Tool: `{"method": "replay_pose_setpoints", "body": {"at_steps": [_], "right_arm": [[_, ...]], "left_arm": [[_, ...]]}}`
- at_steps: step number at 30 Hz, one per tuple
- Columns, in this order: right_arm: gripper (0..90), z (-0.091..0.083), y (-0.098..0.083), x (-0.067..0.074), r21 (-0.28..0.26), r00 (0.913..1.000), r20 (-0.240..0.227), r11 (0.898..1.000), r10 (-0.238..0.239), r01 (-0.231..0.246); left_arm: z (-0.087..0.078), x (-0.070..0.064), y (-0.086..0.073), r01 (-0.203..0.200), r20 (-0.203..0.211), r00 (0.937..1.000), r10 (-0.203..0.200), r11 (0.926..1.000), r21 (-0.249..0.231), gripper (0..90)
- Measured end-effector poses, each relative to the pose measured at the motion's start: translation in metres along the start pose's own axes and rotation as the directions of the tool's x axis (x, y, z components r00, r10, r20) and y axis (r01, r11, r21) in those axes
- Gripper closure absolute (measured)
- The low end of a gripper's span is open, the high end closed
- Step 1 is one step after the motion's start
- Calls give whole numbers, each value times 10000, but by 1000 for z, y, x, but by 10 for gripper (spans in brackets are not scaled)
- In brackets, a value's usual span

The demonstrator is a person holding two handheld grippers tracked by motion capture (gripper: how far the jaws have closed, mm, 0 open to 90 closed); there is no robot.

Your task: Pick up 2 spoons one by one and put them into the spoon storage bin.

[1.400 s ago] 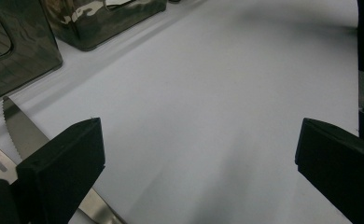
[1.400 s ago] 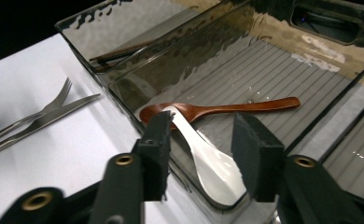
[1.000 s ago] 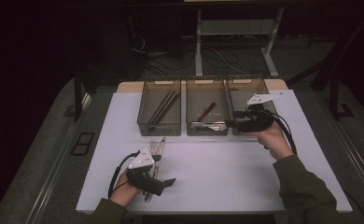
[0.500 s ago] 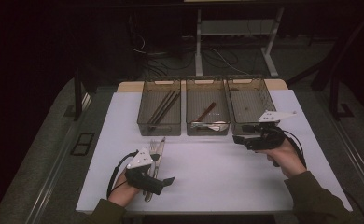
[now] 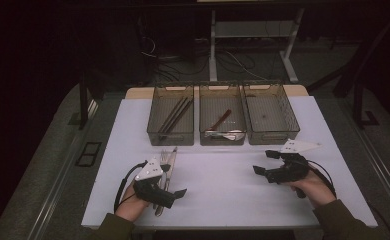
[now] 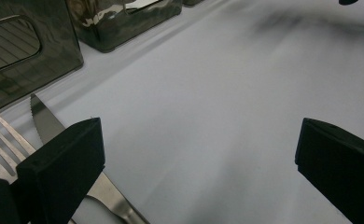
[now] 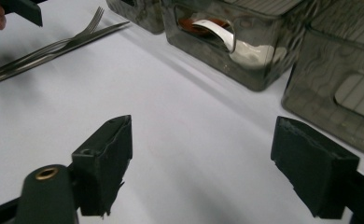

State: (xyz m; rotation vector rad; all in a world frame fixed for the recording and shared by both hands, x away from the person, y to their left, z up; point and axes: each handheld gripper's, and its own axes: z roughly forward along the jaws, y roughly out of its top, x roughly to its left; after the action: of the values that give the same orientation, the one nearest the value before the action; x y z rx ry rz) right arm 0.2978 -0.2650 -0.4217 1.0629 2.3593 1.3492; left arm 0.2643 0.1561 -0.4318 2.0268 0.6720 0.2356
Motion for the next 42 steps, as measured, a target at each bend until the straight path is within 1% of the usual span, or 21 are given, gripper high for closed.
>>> {"method": "replay_pose_setpoints", "body": {"at_steps": [2, 3, 6, 7, 8, 11, 13, 16, 18, 19, 22, 25, 28, 30, 32, 34, 37, 38, 40, 42], "right_arm": [[192, -3, -5, 1, -78, 9999, 92, 9999, 108, -107], [192, -4, -8, 1, -108, 9999, 126, 9999, 115, -113], [190, -8, -14, 2, -61, 9997, 198, 9999, 113, -112], [190, -9, -17, 2, -94, 9996, 217, 9998, 185, -183], [189, -11, -19, 2, -124, 9996, 220, 9998, 157, -154], [188, -15, -26, 3, -127, 9997, 231, 9999, 111, -108], [188, -17, -30, 3, -121, 9995, 277, 9998, 160, -157], [188, -21, -36, 4, -15, 9994, 337, 9999, 109, -109], [188, -23, -39, 5, 26, 9994, 331, 9999, 123, -124], [188, -24, -40, 5, 26, 9994, 334, 9999, 122, -123], [188, -28, -44, 7, 14, 9992, 369, 9999, 138, -139], [188, -30, -47, 8, 1, 9994, 328, 10000, 85, -85], [188, -31, -48, 7, 35, 9994, 331, 9999, 105, -107], [188, -30, -48, 7, 45, 9995, 318, 9999, 88, -89], [188, -30, -48, 7, 74, 9995, 297, 9999, 79, -81], [188, -30, -48, 7, 50, 9996, 284, 10000, 48, -49], [188, -30, -47, 7, 49, 9996, 285, 10000, 21, -22], [188, -30, -47, 7, 57, 9996, 280, 10000, 18, -19], [189, -29, -48, 7, 94, 9996, 272, 10000, 15, -17], [188, -29, -48, 8, 117, 9997, 245, 9999, 2, -5]], "left_arm": [[0, 0, 0, 1, -9, 10000, -1, 10000, -10, 6], [0, 0, 0, -33, -22, 10000, 33, 10000, -7, 6], [0, 0, 0, 50, -77, 10000, -50, 10000, -65, 6], [0, 0, 0, 54, -111, 9999, -54, 10000, -46, 6], [0, 0, 0, 60, -146, 9999, -61, 10000, -61, 6], [-1, 1, 1, 16, -301, 9995, -18, 10000, -63, 6], [-2, 2, 1, 80, -356, 9993, -81, 10000, -50, 6], [-5, 4, 2, 177, -490, 9986, -185, 9997, -156, 6], [-6, 5, 2, 223, -646, 9976, -230, 9997, -107, 5], [-6, 6, 2, 273, -720, 9970, -285, 9995, -169, 6], [-9, 9, 1, 374, -860, 9955, -386, 9992, -159, 5], [-9, 11, 0, 492, -767, 9958, -496, 9988, -69, 5], [-10, 13, -1, 425, -805, 9959, -418, 9991, 62, 5], [-11, 15, -1, 419, -927, 9949, -406, 9990, 124, 6], [-12, 16, -1, 384, -1055, 9937, -364, 9991, 169, 30], [-14, 19, -1, 355, -1335, 9905, -321, 9991, 227, 60], [-17, 23, 0, 421, -1810, 9828, -364, 9987, 280, 149], [-18, 24, -1, 498, -2016, 9785, -443, 9985, 222, 160], [-19, 27, 0, 544, -2314, 9717, -465, 9981, 279, 212], [-21, 32, 0, 502, -2665, 9631, -375, 9979, 411, 264]]}}
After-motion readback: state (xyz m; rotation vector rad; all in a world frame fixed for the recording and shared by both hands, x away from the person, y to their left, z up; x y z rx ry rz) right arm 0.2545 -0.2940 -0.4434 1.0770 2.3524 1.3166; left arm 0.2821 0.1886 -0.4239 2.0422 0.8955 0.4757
